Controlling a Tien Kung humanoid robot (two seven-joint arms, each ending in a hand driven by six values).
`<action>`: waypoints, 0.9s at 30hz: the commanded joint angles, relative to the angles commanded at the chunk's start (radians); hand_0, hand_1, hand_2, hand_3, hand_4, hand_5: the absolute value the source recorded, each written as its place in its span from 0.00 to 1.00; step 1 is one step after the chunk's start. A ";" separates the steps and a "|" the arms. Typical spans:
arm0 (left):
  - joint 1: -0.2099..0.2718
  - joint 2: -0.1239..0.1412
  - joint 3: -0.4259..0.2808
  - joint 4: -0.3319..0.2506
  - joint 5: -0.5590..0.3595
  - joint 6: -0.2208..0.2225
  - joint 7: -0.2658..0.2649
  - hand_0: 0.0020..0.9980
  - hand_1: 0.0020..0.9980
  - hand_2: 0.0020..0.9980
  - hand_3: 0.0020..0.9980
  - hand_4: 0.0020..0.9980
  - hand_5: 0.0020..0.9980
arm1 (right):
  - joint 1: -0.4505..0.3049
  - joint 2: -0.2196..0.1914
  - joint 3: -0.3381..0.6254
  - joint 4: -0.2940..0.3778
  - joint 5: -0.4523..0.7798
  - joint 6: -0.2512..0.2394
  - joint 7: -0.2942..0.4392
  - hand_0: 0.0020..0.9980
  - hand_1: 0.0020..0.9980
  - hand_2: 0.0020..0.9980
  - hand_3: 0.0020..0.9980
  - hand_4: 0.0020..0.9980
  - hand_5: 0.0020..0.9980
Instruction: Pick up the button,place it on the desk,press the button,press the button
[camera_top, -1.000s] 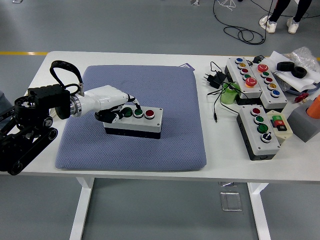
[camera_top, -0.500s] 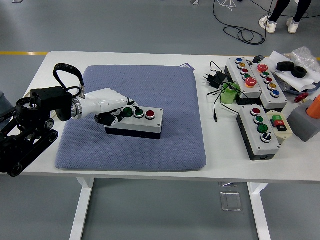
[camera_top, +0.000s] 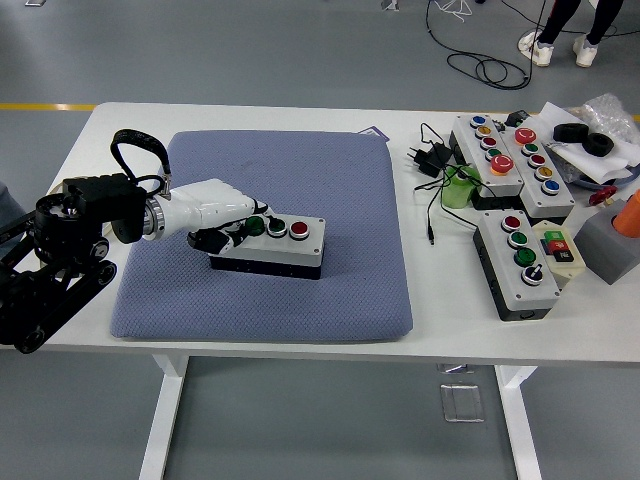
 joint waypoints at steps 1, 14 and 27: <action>0.001 0.000 -0.002 -0.002 -0.002 0.002 -0.001 0.04 0.00 0.00 0.77 0.16 0.00 | 0.000 0.000 0.000 0.000 0.000 0.000 0.000 0.66 0.64 0.69 0.59 0.40 0.25; 0.008 -0.003 -0.089 -0.087 -0.080 0.038 -0.022 0.03 0.00 0.00 0.77 0.16 0.00 | -0.007 0.000 -0.001 0.000 0.002 -0.001 0.001 0.66 0.64 0.69 0.59 0.40 0.25; 0.006 -0.036 -0.028 -0.046 -0.068 0.044 -0.020 0.04 0.00 0.00 0.77 0.16 0.00 | -0.012 0.000 -0.001 0.000 -0.002 -0.001 0.000 0.66 0.64 0.69 0.59 0.40 0.25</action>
